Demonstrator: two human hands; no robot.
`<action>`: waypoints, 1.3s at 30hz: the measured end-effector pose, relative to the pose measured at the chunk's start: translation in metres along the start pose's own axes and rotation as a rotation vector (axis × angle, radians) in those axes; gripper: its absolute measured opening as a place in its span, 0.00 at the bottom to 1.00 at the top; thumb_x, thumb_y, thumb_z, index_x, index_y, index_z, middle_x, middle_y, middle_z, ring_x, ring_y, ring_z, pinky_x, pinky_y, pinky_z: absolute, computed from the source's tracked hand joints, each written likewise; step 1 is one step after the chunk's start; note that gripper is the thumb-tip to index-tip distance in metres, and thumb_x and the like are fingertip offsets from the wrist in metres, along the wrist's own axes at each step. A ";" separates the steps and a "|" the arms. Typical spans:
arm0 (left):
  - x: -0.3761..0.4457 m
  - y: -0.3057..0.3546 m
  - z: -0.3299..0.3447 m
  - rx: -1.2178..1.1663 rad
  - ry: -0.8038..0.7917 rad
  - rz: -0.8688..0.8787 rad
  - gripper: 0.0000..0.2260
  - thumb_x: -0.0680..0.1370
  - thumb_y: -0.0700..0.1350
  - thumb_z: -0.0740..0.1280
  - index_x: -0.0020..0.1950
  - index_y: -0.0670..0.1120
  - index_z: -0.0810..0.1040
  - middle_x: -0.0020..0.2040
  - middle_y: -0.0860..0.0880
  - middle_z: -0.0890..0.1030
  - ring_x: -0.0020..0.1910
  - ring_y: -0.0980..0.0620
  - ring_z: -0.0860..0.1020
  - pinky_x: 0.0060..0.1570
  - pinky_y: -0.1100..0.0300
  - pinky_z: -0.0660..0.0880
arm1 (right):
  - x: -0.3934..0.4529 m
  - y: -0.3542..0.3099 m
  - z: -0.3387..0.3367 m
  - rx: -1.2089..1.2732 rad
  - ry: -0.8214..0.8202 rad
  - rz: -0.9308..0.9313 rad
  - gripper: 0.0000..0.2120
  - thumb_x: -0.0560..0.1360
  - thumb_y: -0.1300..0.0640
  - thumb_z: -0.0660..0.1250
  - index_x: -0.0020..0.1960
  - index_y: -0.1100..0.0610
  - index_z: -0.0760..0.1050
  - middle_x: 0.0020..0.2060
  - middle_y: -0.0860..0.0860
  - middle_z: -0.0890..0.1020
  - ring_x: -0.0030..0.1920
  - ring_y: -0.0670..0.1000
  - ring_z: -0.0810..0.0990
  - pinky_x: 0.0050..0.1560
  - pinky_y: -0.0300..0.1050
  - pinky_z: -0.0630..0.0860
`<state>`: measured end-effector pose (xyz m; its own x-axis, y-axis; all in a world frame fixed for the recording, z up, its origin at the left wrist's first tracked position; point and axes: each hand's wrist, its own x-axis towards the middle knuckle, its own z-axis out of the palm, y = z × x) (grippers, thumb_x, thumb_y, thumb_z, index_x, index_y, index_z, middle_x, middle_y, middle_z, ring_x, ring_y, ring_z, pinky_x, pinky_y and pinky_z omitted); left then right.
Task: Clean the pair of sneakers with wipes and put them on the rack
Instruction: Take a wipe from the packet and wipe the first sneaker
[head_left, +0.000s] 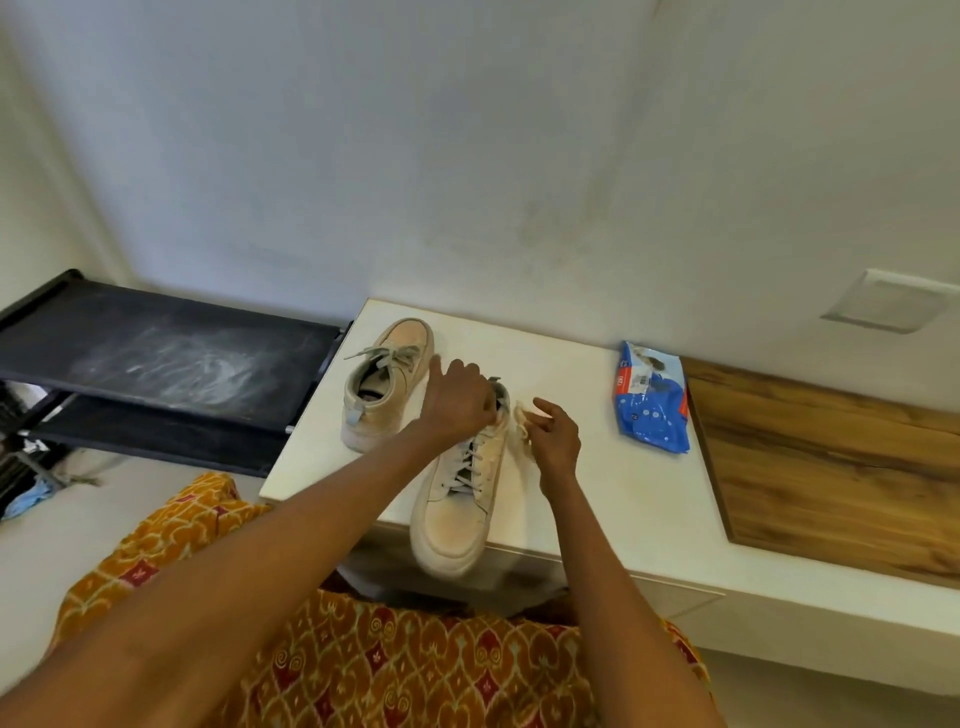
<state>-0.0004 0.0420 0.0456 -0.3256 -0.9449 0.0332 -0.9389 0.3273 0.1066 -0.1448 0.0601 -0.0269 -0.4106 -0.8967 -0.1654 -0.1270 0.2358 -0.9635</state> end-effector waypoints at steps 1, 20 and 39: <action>-0.001 -0.006 -0.001 0.007 -0.003 0.096 0.12 0.77 0.51 0.62 0.51 0.48 0.81 0.55 0.47 0.75 0.58 0.47 0.70 0.65 0.48 0.57 | 0.002 -0.001 0.002 0.007 -0.010 -0.010 0.15 0.75 0.66 0.64 0.59 0.53 0.76 0.49 0.52 0.81 0.45 0.46 0.80 0.38 0.32 0.74; -0.011 -0.043 0.003 -0.217 -0.127 0.414 0.12 0.74 0.50 0.68 0.55 0.47 0.80 0.52 0.51 0.75 0.51 0.54 0.72 0.44 0.62 0.69 | -0.064 0.041 0.010 0.071 0.032 0.008 0.14 0.71 0.69 0.63 0.43 0.50 0.75 0.41 0.49 0.82 0.44 0.49 0.81 0.51 0.48 0.79; 0.001 -0.058 -0.002 -0.089 -0.180 0.480 0.11 0.74 0.48 0.69 0.55 0.47 0.80 0.55 0.48 0.77 0.62 0.47 0.72 0.55 0.49 0.73 | -0.085 0.021 -0.008 -0.162 -0.147 -0.229 0.15 0.71 0.68 0.66 0.41 0.48 0.74 0.40 0.43 0.80 0.42 0.39 0.79 0.45 0.33 0.75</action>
<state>0.0536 0.0219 0.0415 -0.7389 -0.6700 -0.0718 -0.6682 0.7149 0.2061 -0.1197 0.1442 -0.0311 -0.2215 -0.9751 0.0122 -0.3477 0.0673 -0.9352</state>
